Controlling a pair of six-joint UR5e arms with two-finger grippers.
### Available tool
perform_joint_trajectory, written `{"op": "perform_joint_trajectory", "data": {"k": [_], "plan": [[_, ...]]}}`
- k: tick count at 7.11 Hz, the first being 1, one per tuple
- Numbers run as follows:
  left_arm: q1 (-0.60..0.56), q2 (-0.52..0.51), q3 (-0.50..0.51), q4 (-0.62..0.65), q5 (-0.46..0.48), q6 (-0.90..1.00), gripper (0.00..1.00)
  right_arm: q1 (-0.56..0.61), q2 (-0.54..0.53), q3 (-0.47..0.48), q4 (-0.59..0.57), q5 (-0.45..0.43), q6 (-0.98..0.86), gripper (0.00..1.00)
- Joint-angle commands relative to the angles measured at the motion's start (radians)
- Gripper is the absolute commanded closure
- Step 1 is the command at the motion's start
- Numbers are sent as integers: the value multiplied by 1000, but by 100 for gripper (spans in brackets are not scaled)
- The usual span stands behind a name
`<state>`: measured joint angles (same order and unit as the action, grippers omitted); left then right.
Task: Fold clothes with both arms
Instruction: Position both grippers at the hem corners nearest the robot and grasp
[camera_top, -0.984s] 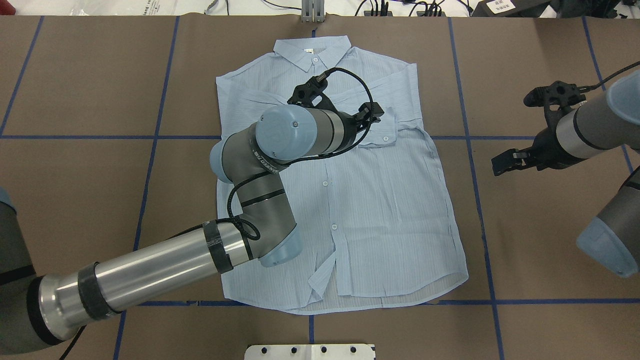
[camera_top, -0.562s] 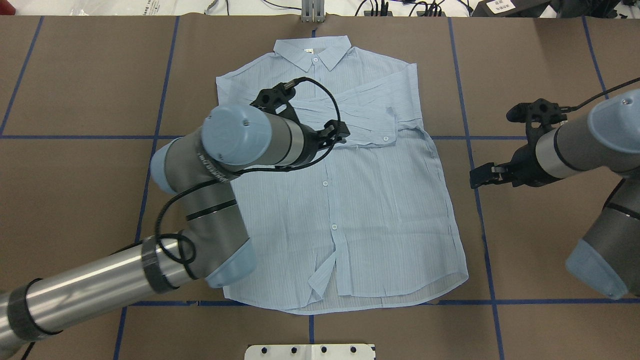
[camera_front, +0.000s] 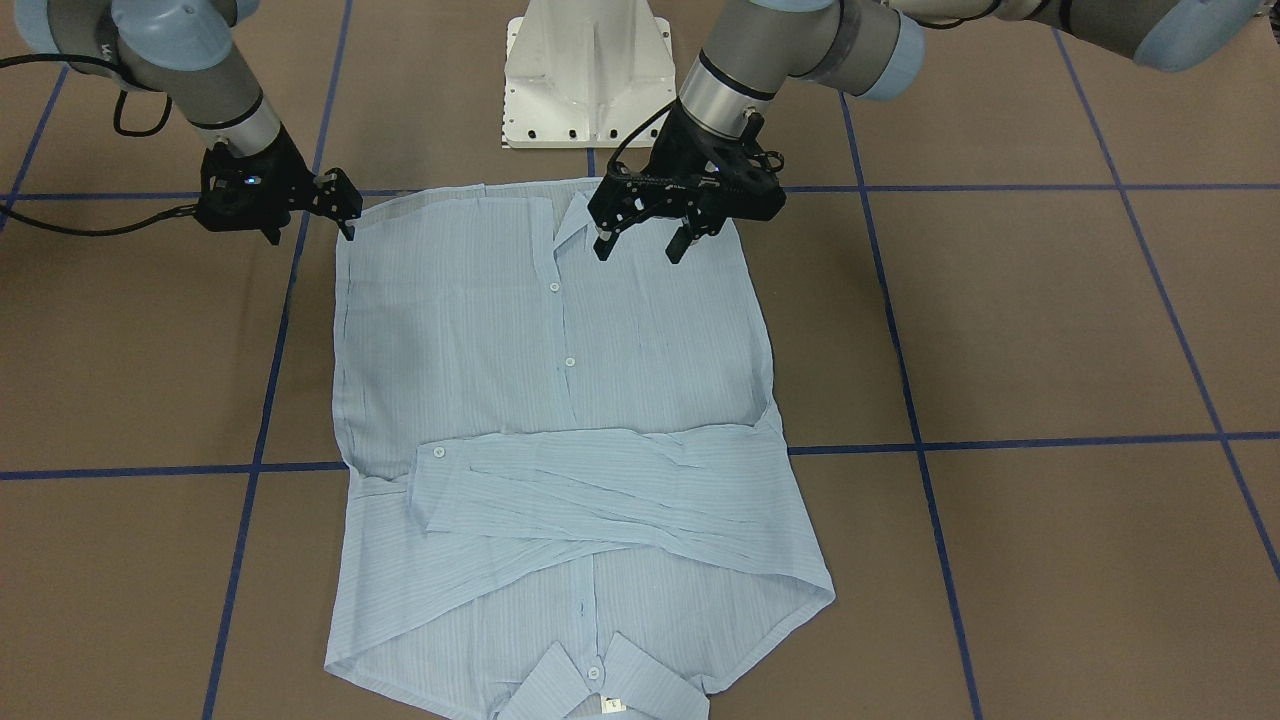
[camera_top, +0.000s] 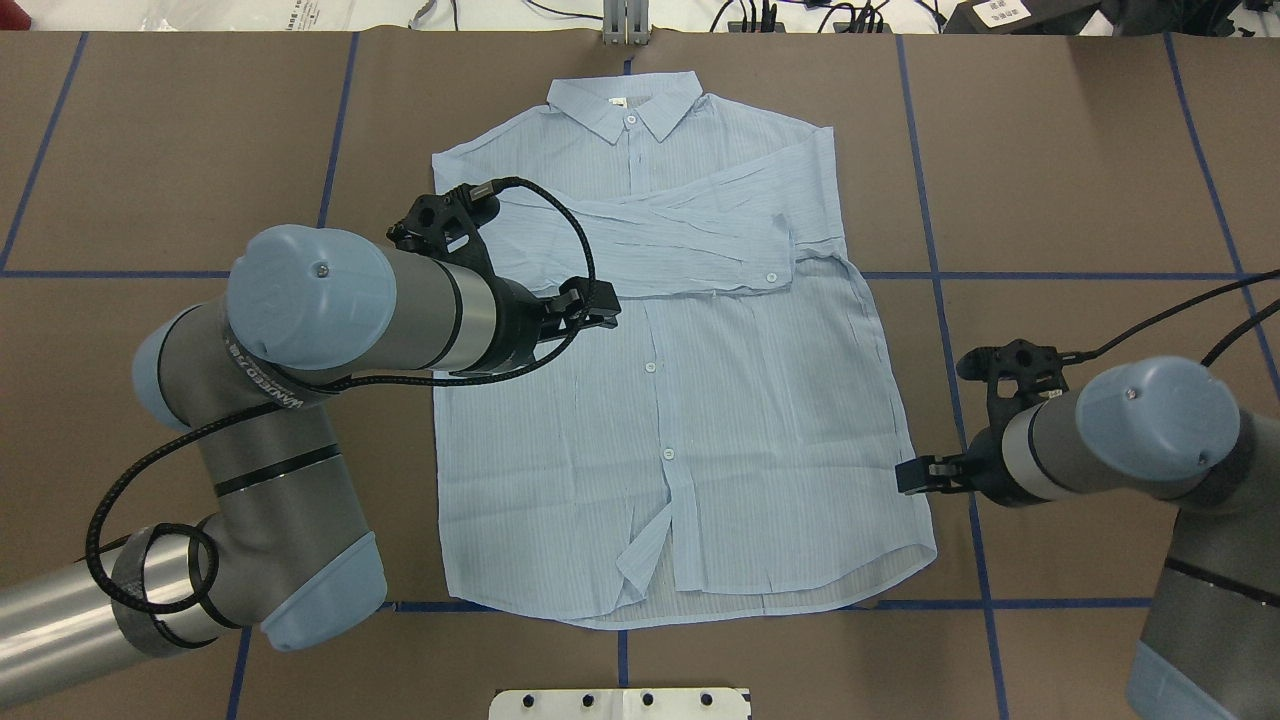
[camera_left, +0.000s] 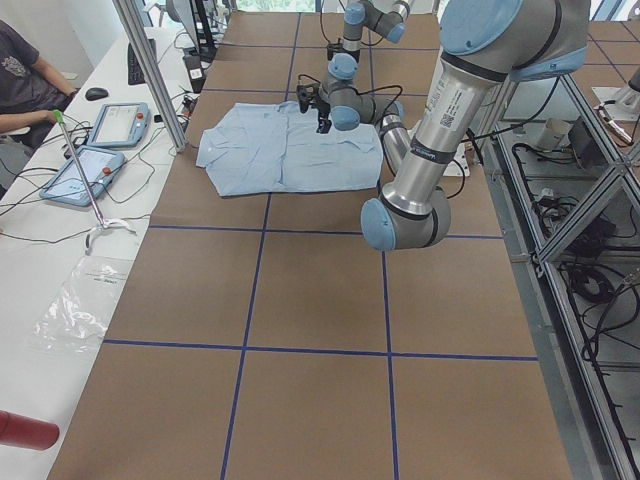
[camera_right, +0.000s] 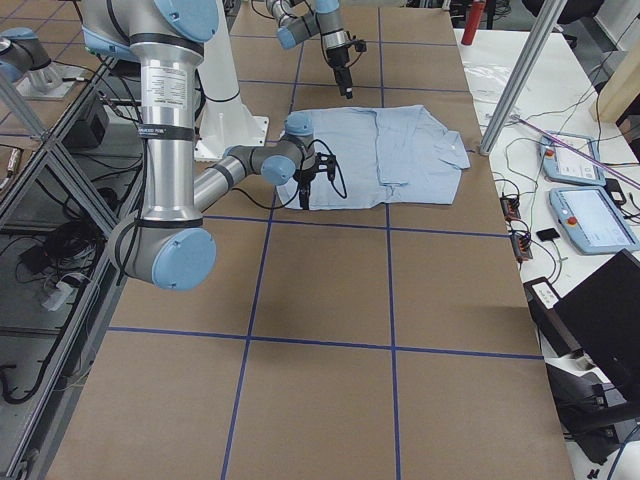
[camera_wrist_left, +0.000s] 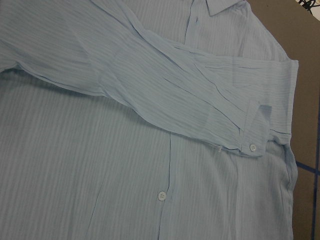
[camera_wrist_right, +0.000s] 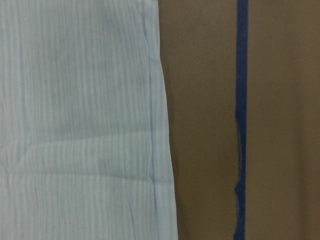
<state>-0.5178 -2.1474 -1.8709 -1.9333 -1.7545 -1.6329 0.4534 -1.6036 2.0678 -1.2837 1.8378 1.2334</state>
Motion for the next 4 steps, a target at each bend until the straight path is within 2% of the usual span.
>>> {"op": "perform_joint_trajectory", "data": {"k": [1,3,4], "plan": [[1,-3,-11,13,0,1,0,-88,-1,-9,0,-54,48,3],[1,-6,-13,11,0,1,0,-88,8,-26,0,-51,38,25],[1,-6,-14,11,0,1,0,-90,11,-50,1,-51,29,25]]}}
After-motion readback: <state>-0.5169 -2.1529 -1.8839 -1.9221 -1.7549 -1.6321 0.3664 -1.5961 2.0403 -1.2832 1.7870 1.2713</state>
